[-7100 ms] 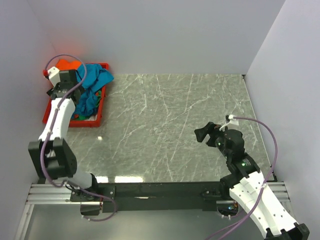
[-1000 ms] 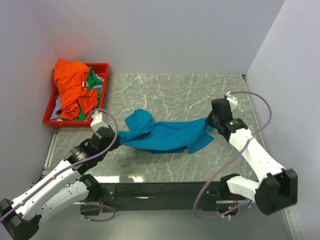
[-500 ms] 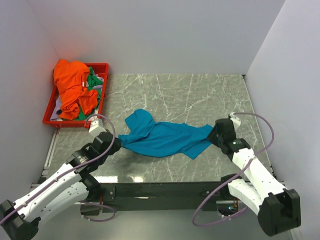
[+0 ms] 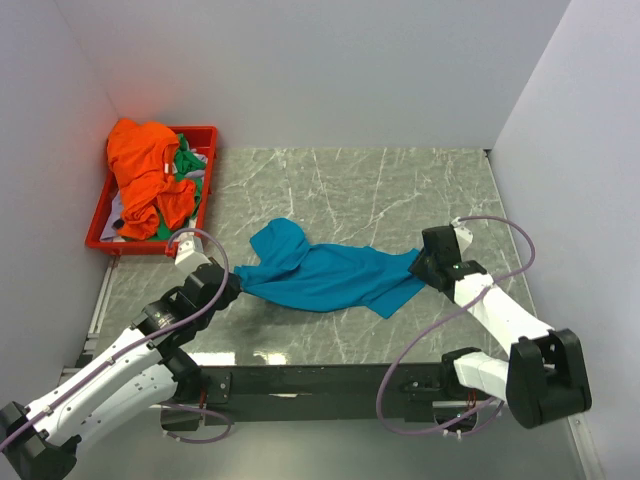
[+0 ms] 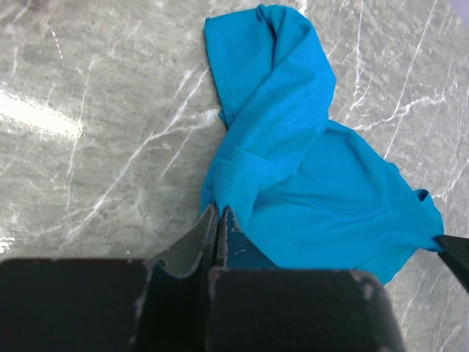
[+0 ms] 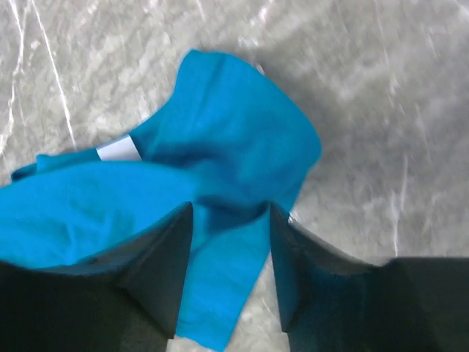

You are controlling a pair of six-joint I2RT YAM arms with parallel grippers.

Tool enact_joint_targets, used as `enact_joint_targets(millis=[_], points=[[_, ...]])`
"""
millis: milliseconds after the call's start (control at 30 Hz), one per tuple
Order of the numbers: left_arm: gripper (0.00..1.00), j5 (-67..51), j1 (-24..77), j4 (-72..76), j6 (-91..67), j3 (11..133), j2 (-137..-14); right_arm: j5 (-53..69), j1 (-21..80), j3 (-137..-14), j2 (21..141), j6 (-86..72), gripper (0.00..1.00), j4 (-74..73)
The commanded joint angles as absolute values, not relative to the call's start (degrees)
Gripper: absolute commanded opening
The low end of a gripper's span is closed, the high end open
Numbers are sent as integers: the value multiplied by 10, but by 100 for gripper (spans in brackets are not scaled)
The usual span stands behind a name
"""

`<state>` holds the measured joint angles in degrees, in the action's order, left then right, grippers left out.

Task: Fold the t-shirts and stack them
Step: Flatten the tshirt out

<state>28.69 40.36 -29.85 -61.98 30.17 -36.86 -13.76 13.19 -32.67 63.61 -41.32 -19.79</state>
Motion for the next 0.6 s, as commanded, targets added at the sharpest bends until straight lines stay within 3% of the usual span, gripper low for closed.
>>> enact_joint_targets(millis=[0,67,100,200,400,567], points=[[1,318,403,-296,-604,324,-354,-145,127,-366,674,-418,40,-158],[1,318,403,-297,-599,326,-352,-136,127,-382,696,-415,26,-156],[1,318,403,-298,-597,327,-352,-136,127,-390,701,-414,12,-159],[1,324,403,-307,-592,330,-352,-134,127,-419,710,-402,0,-170],[1,346,403,-321,-593,332,-350,-114,133,-523,771,-357,0,-196],[1,353,402,-327,-592,332,-353,-112,180,-660,924,-334,0,-238]])
